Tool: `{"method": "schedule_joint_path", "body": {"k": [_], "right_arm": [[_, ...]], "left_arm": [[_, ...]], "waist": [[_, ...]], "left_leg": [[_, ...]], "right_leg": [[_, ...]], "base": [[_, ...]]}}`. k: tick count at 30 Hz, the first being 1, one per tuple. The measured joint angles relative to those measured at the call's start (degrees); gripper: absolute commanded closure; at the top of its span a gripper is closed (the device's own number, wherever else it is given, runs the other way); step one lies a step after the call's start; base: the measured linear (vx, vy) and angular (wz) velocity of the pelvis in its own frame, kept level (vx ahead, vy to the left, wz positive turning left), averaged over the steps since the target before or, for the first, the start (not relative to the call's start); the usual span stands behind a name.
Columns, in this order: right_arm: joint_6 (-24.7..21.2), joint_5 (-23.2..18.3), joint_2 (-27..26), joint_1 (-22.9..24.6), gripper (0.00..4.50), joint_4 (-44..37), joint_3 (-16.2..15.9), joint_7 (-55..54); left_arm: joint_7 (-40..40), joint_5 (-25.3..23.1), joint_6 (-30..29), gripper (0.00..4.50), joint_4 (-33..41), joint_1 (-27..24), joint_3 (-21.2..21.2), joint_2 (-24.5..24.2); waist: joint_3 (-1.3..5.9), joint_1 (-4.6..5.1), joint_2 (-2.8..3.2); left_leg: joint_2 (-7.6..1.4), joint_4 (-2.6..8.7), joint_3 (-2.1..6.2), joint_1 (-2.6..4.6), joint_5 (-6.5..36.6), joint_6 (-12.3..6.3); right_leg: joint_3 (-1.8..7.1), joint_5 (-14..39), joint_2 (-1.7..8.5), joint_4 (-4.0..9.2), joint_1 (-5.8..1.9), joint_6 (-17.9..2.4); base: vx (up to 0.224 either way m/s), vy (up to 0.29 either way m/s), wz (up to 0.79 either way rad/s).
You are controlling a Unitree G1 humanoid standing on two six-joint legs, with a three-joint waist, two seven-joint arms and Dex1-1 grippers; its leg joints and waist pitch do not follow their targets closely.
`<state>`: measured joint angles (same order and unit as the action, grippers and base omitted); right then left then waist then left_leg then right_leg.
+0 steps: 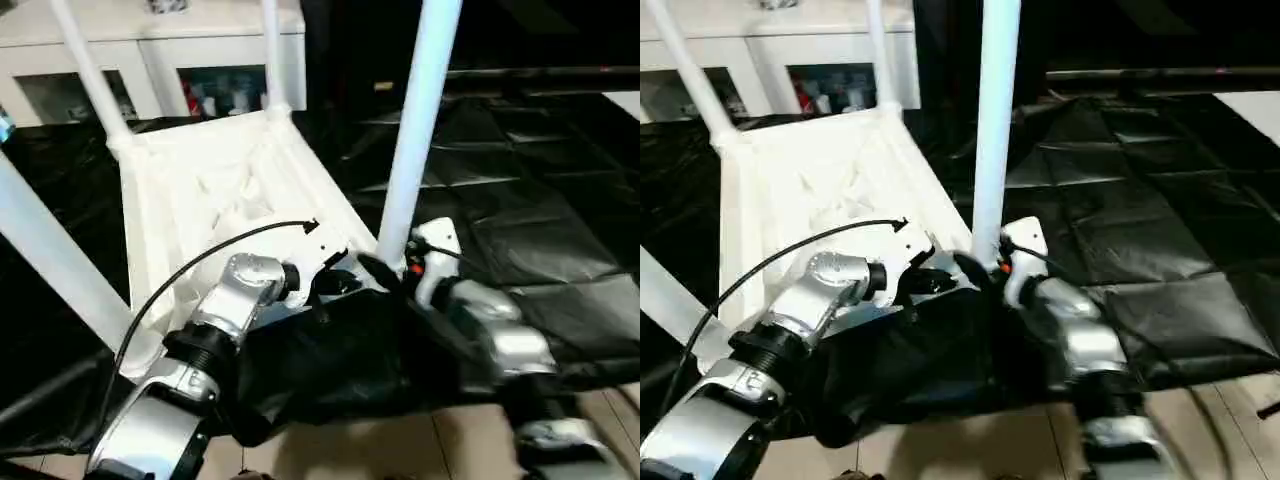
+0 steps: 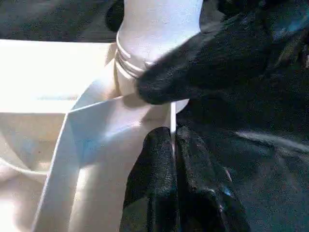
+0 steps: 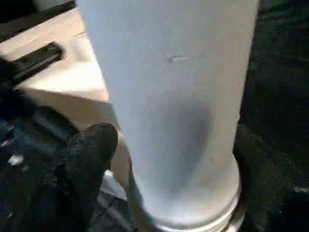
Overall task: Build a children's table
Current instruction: Rotate leg to tighten
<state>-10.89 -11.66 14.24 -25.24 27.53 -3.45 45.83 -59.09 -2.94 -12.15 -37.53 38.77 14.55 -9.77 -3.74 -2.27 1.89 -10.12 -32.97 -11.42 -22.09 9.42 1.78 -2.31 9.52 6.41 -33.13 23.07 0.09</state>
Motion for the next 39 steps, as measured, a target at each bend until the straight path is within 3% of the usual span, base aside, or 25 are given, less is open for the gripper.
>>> {"method": "schedule_joint_path", "body": {"k": [2,6,10,14,15,26,30,35,39], "right_arm": [[-0.3,-0.8,1.9,0.5,0.64,-1.1,-1.2,4.7],[-1.6,-2.3,5.5,0.6,0.64,-3.0,-3.4,13.8],[-2.1,-2.3,8.9,0.9,0.64,-4.8,-5.7,20.3],[-2.6,-2.4,10.0,0.9,0.64,-4.9,-6.1,23.7],[-2.7,-2.5,10.1,0.9,0.9,-4.9,-6.1,24.2],[-4.0,-3.5,9.2,2.6,1.76,-7.0,-6.1,23.9],[-3.3,-1.7,5.5,3.3,1.83,-6.0,-4.0,14.0],[-1.9,0.1,-1.4,0.6,1.87,-0.8,-0.1,-3.3],[-0.3,1.2,-7.1,-1.8,1.88,3.3,3.1,-16.4]], "left_arm": [[-3.5,1.1,0.5,4.5,1.5,-1.0,0.7,-1.5],[-10.4,2.5,1.8,4.5,3.6,-2.3,1.9,-3.9],[-14.5,3.3,1.8,4.5,5.3,-3.3,2.5,-5.7],[-17.9,4.2,1.3,4.5,6.3,-4.0,3.2,-7.7],[-18.6,4.4,1.2,4.5,6.6,-4.2,3.3,-8.0],[-18.9,4.7,1.0,4.5,7.0,-4.4,3.3,-8.4],[-12.3,3.1,1.8,4.5,3.9,-2.9,2.4,-6.2],[-0.6,1.1,1.5,4.5,-1.1,-0.1,0.5,-1.8],[8.9,-0.5,0.8,4.5,-3.7,1.3,-0.9,2.5]], "waist": [[-0.01,-0.16,-0.01],[-0.02,-1.44,-0.02],[-0.08,-1.73,-0.12],[-0.12,-1.77,-0.17],[-0.13,-1.79,-0.19],[-0.18,-1.66,-0.28],[-0.16,-1.1,-0.24],[-0.14,0.25,-0.21],[-0.03,0.53,-0.04]], "left_leg": [[0.01,0.08,0.0,-0.05,0.0,-0.02],[-0.03,0.14,-0.01,-0.28,-0.1,-0.36],[-0.02,0.03,-0.03,-0.38,0.0,-0.32],[-0.02,-0.01,-0.04,-0.39,0.1,-0.09],[-0.03,-0.02,-0.05,-0.38,0.1,-0.09],[-0.07,-0.02,-0.08,-0.39,0.1,-0.09],[-0.05,-0.05,-0.1,-0.12,0.1,-0.08],[0.01,-0.03,-0.08,0.08,0.1,-0.05],[0.05,-0.01,-0.07,0.1,0.1,-0.05]], "right_leg": [[-0.01,0.0,0.0,0.01,0.04,0.0],[-0.12,0.1,0.0,0.02,0.22,0.0],[-0.07,0.1,0.02,0.02,0.25,0.0],[0.0,0.1,0.01,-0.03,0.25,0.0],[0.0,0.1,0.01,-0.03,0.24,0.0],[0.0,0.1,0.0,-0.05,0.24,0.0],[0.07,0.1,0.01,-0.02,0.03,0.0],[0.13,0.3,0.02,0.07,-0.03,0.4],[0.15,0.4,0.03,0.12,-0.01,0.4]], "base": [[0.0,0.0,0.0],[0.0,0.0,0.0],[0.0,0.0,0.0],[0.0,0.0,0.0],[0.0,0.0,0.0],[0.0,0.0,0.0],[0.0,0.0,0.0],[0.0,0.0,0.0],[0.0,0.0,0.0]]}}
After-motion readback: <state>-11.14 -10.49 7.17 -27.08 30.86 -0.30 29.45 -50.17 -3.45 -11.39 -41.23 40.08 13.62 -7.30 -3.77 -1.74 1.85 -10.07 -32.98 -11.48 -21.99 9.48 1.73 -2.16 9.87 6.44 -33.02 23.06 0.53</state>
